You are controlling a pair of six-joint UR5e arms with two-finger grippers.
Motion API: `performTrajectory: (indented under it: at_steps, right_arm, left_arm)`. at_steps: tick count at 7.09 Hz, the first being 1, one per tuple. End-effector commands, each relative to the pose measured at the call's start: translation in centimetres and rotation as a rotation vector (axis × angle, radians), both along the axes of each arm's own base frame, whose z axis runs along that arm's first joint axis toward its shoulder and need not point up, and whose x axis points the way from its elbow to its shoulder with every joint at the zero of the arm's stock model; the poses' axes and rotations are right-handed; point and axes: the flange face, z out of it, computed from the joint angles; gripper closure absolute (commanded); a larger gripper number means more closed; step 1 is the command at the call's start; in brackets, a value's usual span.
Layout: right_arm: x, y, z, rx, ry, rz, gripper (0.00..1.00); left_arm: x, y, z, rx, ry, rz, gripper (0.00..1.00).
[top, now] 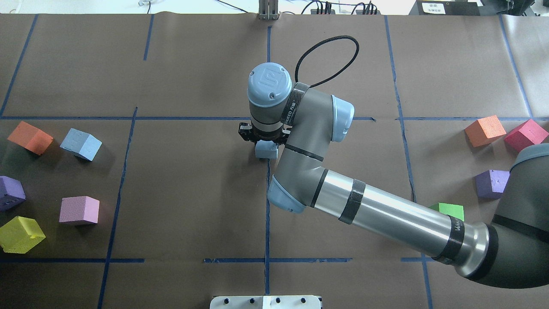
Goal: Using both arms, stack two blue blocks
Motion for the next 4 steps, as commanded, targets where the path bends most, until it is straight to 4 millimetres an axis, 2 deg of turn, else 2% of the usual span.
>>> performTrajectory:
  at_steps: [1,2,3,4]
  right_arm:
    - [-0.1,0.2,-0.2,0.01,0.002,0.005,0.0]
    - [0.1,0.2,-0.7,0.015,-0.006,0.004,0.0]
    - [1.7,0.2,-2.4,0.012,-0.003,0.012,0.0]
    - [5.1,1.1,-5.4,-0.001,0.015,0.022,0.0]
  left_arm:
    - [0.0,0.0,0.0,0.001,0.0,0.001,0.0]
    - [0.0,0.0,0.0,0.0,0.0,0.0,0.0]
    - [0.0,-0.1,-0.1,0.001,0.0,0.0,0.0]
    - [0.0,-0.1,-0.1,0.001,0.0,0.0,0.0]
